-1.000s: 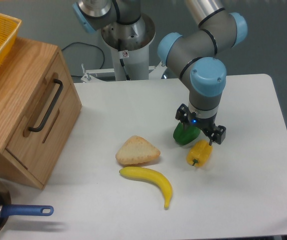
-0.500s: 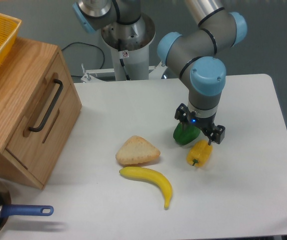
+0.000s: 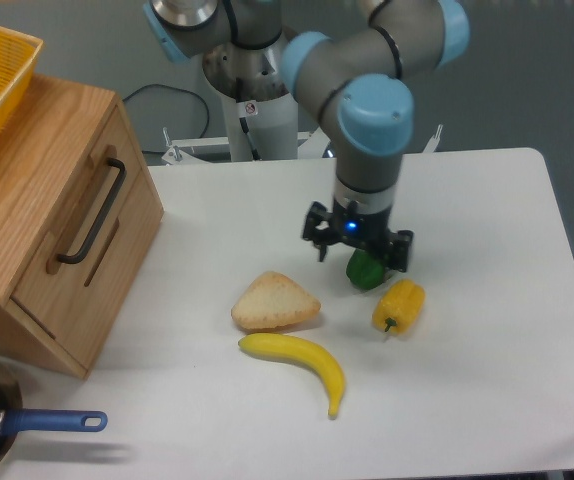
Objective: Slide the top drawer open
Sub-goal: 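Move the gripper toward the black handle of the wooden drawer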
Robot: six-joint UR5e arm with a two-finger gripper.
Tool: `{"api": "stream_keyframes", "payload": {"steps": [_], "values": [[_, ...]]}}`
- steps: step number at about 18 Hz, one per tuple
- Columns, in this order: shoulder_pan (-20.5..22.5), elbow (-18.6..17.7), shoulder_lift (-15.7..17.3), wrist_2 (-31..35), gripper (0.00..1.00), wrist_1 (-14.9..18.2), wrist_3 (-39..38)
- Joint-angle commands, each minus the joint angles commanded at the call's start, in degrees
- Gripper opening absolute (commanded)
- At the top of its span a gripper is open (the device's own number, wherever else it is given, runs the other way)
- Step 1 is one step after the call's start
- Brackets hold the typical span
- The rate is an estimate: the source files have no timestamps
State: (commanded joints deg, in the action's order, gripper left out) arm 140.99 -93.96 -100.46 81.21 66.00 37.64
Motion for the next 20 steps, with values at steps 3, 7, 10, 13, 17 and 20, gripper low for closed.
{"api": "stream_keyframes", "payload": {"steps": [3, 7, 10, 13, 17, 20], "values": [[-3.87, 0.0, 0.79, 0.09, 1.0, 3.95, -2.29], [-9.32, 0.0, 1.49, 0.79, 1.0, 5.89, -12.74], [-9.86, 0.61, 1.85, 0.79, 1.0, 8.18, -14.52], [-12.22, 0.88, 2.63, 0.44, 1.0, 12.12, -16.71], [-12.49, 1.05, 3.51, -1.13, 1.0, 14.07, -16.89], [-12.41, 0.97, 3.69, -3.6, 1.0, 14.16, -16.72]]}}
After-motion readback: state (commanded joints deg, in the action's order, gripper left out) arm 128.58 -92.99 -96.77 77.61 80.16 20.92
